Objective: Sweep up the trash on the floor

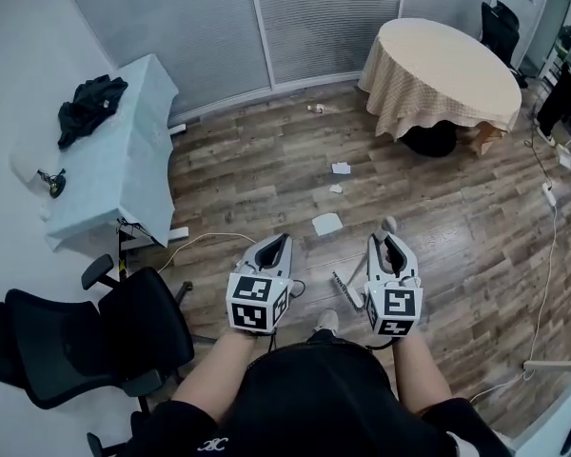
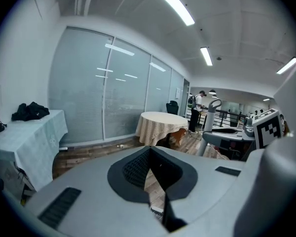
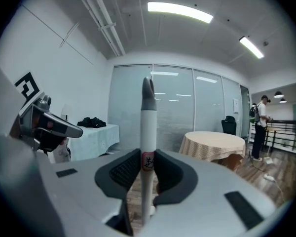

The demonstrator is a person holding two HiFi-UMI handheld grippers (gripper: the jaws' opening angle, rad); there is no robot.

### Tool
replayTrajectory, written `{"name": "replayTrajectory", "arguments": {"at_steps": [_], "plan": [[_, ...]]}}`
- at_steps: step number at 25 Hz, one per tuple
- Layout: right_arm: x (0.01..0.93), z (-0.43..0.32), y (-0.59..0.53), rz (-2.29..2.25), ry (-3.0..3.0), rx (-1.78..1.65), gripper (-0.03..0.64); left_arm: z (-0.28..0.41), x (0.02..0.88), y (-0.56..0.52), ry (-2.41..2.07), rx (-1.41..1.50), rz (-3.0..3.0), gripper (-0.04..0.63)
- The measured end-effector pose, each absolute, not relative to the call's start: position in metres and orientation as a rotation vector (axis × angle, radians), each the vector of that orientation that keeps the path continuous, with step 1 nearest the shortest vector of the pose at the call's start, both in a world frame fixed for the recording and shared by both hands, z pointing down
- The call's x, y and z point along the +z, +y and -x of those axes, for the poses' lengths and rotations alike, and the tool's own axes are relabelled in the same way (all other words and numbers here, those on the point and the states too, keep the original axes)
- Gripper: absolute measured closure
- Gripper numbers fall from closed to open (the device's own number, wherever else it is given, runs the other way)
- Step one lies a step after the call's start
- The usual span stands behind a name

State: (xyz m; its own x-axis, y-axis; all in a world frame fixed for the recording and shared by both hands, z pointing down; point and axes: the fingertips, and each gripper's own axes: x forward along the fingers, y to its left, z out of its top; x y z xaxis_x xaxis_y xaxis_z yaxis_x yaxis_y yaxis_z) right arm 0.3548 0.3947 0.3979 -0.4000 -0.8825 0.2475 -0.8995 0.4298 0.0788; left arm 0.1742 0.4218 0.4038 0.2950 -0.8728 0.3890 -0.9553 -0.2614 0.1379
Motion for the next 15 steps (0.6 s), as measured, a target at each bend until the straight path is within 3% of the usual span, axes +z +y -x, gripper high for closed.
{"name": "replayTrajectory", "arguments": {"at_steps": [15], "plan": [[0.444,-0.367,0.312,-1.401,-2.407,0.112,0.52,-0.181,0.43,0.353,-1.697,0.339,-2.133,0.6]]}}
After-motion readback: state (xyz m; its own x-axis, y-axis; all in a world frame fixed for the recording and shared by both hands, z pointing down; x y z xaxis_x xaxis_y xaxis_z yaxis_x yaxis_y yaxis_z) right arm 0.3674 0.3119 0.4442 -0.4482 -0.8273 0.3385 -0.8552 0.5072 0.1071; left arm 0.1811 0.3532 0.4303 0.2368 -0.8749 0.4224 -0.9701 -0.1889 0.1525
